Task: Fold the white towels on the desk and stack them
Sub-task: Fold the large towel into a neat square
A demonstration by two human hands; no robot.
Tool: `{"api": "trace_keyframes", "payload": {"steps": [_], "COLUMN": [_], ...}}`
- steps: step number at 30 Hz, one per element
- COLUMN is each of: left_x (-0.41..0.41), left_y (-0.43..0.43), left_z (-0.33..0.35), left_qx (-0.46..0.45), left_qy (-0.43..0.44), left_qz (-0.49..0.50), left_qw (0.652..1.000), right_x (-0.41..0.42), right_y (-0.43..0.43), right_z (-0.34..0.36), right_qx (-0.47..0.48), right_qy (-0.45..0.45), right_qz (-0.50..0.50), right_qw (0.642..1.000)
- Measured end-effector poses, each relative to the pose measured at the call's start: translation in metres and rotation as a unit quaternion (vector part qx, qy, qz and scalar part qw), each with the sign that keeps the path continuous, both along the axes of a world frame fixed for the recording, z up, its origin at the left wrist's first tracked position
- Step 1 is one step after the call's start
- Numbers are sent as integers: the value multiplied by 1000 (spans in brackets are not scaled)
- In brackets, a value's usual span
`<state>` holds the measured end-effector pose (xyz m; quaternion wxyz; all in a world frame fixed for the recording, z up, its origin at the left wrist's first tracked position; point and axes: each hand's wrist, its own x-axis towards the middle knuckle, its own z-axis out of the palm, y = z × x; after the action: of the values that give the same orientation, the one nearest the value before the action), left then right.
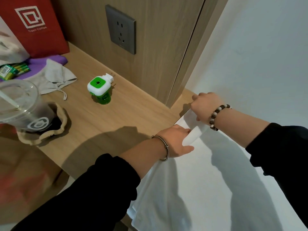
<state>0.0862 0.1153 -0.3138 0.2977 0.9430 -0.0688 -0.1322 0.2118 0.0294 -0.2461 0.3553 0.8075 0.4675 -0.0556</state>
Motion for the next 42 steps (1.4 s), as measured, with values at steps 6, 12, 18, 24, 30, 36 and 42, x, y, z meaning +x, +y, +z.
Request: {"api": "trace_keyframes", "payload": {"steps": [6, 12, 18, 24, 30, 36, 42], "left_x": [2, 7, 9, 11, 5, 0, -4], "left_y": [4, 6, 7, 9, 12, 12, 13], "left_z": [1, 4, 9, 19, 24, 19, 11], "left_qx": [-32, -41, -23, -33, -115, -192, -244], "left_qy": [27, 53, 85, 126, 161, 169, 167], "left_qz": [14, 13, 13, 48, 104, 147, 206], "left_qw": [999, 998, 996, 990, 975, 955, 933], "right_x": [8, 8, 6, 42, 13, 6, 16], "right_y": [11, 15, 18, -4, -4, 13, 18], "right_z": [9, 7, -10, 7, 17, 11, -13], "right_qx": [-69, 10, 65, 296, 300, -120, -3], "right_qy": [81, 31, 19, 278, 339, 97, 68], "right_qz": [-41, -139, -154, -368, -157, 44, 57], "right_qw": [994, 990, 986, 836, 878, 987, 996]}}
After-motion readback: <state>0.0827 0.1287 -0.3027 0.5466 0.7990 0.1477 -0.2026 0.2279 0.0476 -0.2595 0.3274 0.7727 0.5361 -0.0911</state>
